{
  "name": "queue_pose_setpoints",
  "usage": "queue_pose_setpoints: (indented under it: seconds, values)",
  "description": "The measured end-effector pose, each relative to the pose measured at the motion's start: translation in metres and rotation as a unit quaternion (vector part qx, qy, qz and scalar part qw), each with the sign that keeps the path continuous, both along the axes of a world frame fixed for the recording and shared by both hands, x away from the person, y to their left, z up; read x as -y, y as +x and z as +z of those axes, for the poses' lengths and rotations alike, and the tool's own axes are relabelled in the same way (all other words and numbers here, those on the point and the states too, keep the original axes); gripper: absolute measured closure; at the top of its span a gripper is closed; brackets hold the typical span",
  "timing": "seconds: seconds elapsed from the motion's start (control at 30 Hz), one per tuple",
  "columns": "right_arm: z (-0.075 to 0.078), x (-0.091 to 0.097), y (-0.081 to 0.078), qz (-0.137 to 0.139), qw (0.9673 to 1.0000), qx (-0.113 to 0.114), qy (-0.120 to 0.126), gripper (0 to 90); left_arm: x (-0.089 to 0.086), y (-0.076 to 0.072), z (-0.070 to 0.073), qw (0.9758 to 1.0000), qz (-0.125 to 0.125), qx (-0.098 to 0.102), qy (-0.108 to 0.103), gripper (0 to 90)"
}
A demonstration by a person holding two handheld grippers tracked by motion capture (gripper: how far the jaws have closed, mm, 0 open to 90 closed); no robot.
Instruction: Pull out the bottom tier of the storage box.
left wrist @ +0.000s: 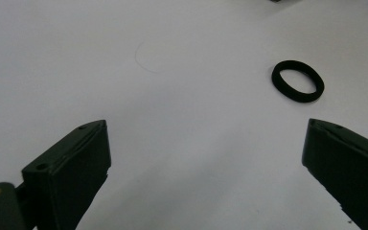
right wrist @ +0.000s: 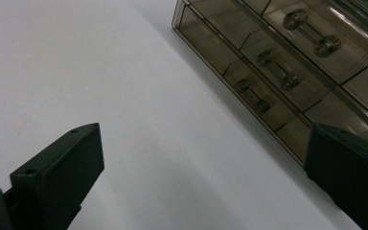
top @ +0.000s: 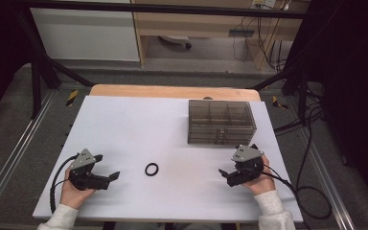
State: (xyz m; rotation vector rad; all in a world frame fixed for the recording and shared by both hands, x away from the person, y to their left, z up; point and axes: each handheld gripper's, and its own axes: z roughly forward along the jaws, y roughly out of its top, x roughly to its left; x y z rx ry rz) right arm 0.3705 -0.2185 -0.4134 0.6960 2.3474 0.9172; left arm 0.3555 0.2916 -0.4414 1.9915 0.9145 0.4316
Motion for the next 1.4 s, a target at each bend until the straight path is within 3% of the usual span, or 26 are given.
queue_pose_setpoints:
  seconds: [0.2, 0.7, 0.9, 1.4]
  values:
    - [-0.001, -0.005, 0.001, 0.003, 0.9995, 0.016, -0.026, 1.9, 0.000, 0.000, 0.000, 1.0000, -0.001, 0.000, 0.002, 2.5]
    - [-0.006, -0.011, 0.005, 0.006, 0.9970, 0.039, -0.066, 5.0, 0.001, 0.000, 0.000, 1.0000, -0.001, 0.000, 0.006, 2.6]
    - [-0.008, -0.015, 0.007, 0.012, 0.9945, 0.055, -0.089, 6.9, 0.002, 0.000, 0.000, 1.0000, -0.001, -0.001, 0.007, 2.6]
    - [-0.013, -0.027, 0.011, 0.028, 0.9886, 0.089, -0.118, 12.7, 0.002, 0.000, 0.000, 1.0000, -0.001, 0.000, 0.008, 2.6]
